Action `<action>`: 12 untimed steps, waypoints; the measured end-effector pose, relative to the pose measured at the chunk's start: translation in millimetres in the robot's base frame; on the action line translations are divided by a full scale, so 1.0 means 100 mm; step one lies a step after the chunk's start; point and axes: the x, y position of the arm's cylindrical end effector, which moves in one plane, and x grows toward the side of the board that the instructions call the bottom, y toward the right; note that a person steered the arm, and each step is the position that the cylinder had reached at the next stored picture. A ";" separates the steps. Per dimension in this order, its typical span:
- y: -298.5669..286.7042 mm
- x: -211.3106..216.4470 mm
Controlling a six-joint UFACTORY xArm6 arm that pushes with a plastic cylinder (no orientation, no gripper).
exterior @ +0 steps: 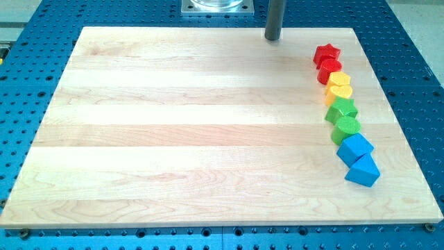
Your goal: Move your arm to the top of the red star
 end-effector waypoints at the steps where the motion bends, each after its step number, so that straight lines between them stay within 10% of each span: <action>1: 0.00 0.00; 4: 0.80 -0.02; 12: 0.73 -0.12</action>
